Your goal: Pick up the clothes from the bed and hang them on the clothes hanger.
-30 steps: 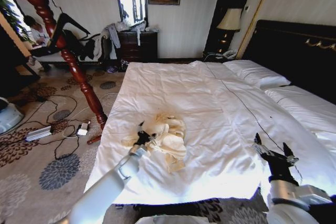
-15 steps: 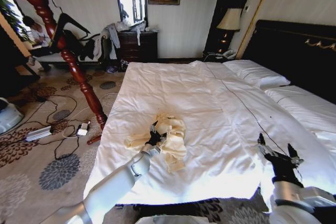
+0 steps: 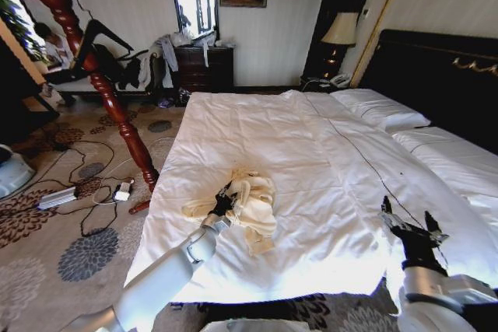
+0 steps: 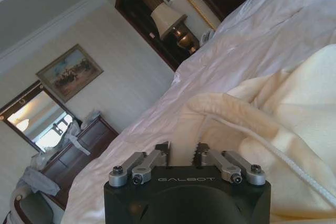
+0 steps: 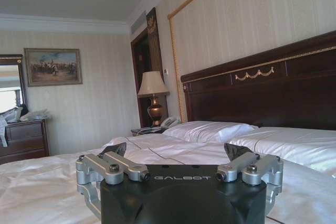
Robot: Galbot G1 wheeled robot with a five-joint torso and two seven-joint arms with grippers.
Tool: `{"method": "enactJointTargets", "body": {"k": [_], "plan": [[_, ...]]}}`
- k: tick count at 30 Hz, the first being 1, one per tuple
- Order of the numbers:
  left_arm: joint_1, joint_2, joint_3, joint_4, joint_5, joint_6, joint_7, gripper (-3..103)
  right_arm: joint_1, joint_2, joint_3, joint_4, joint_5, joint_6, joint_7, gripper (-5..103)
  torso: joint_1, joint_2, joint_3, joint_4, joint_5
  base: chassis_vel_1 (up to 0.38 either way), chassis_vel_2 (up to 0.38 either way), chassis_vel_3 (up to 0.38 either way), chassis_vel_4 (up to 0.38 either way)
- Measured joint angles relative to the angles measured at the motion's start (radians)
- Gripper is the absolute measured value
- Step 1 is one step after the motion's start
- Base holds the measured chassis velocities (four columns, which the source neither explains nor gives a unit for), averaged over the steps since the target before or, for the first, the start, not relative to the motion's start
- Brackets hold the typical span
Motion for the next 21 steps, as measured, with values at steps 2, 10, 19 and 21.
{"method": "enactJointTargets", "body": {"k": [2,10,19,21], "plan": [[0.007,0.005,-0.017,-0.016,-0.021,-0.007,0.002,18,0.001,-0.003,0.000,0.000,0.002,0.000,0.001,100,0.000,0.000,0.000,0.0000,0.0000,0.000,0.000,0.000,0.000],[-0.060,0.084,-0.106,-0.196,-0.427,-0.031,0.061,1,0.008,-0.059,-0.010,-0.010,0.013,-0.001,0.011,100,0.000,0.000,0.000,-0.0004,0.0001,0.000,0.000,0.000,0.000],[-0.126,0.196,-0.260,-0.310,-0.851,-0.018,0.105,1,0.062,-0.278,-0.085,-0.034,0.198,0.036,-0.050,100,0.000,0.000,0.000,0.0002,0.0003,0.000,0.000,0.000,0.000],[-0.099,0.206,-0.283,-0.315,-0.872,-0.017,0.105,1,0.068,-0.305,-0.106,-0.039,0.216,0.049,-0.077,100,0.000,0.000,0.000,-0.0002,-0.0001,0.000,0.000,0.000,0.000]]}}
